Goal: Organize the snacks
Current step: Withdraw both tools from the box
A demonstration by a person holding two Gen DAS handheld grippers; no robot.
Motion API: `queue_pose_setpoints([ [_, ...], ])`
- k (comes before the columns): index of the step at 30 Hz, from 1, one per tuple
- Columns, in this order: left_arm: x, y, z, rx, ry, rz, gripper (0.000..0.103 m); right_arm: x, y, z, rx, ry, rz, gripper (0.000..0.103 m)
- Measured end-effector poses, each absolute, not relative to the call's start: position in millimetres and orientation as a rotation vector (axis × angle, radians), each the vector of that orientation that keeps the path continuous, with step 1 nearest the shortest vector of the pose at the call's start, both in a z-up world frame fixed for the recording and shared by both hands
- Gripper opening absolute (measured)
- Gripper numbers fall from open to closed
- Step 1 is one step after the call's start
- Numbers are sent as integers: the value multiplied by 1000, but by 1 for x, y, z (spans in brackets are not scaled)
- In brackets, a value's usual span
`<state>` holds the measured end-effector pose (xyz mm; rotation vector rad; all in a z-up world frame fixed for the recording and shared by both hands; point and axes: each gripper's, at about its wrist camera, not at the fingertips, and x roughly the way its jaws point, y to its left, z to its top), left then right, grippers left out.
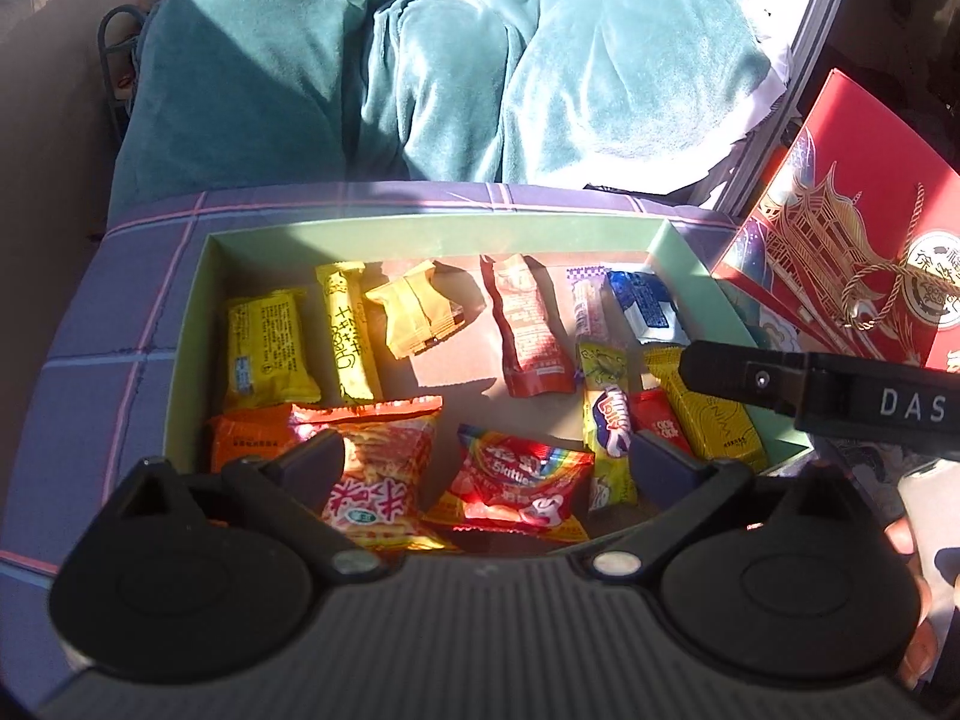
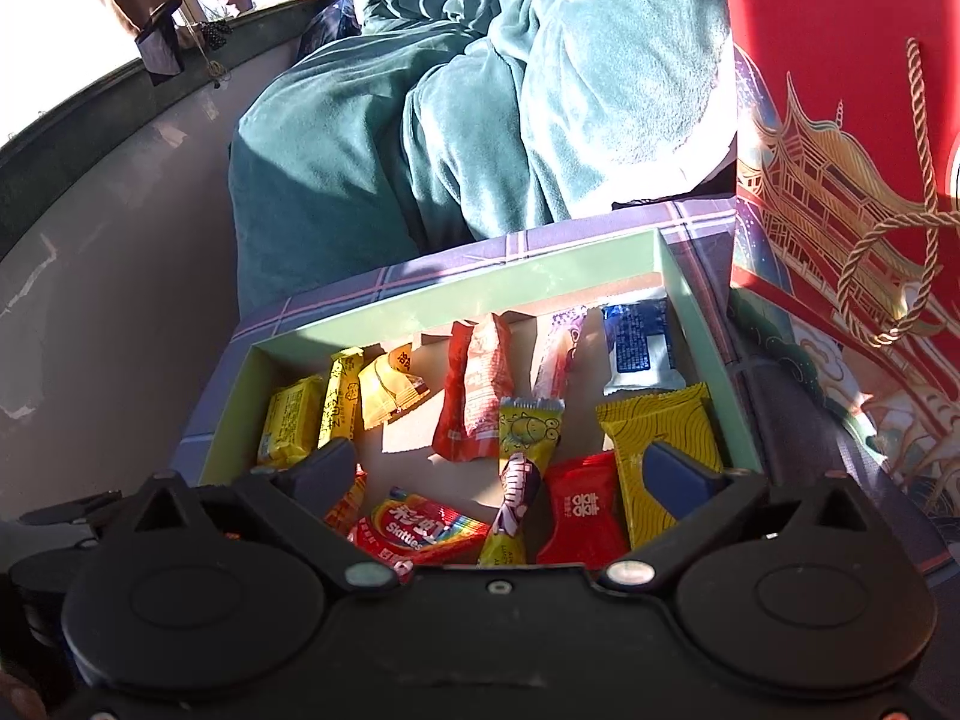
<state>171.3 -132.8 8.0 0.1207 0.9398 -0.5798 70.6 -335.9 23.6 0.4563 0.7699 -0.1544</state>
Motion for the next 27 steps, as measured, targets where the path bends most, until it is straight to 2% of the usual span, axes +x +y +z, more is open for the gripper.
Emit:
queue_pose_setpoints([
  [12,121,-113,11,154,939,-599,103,11,-337,28,485,779,-187,103],
  [27,94,-88,-34,245,1012,-594,103,-34,-330,-14,539,875,-210,103],
])
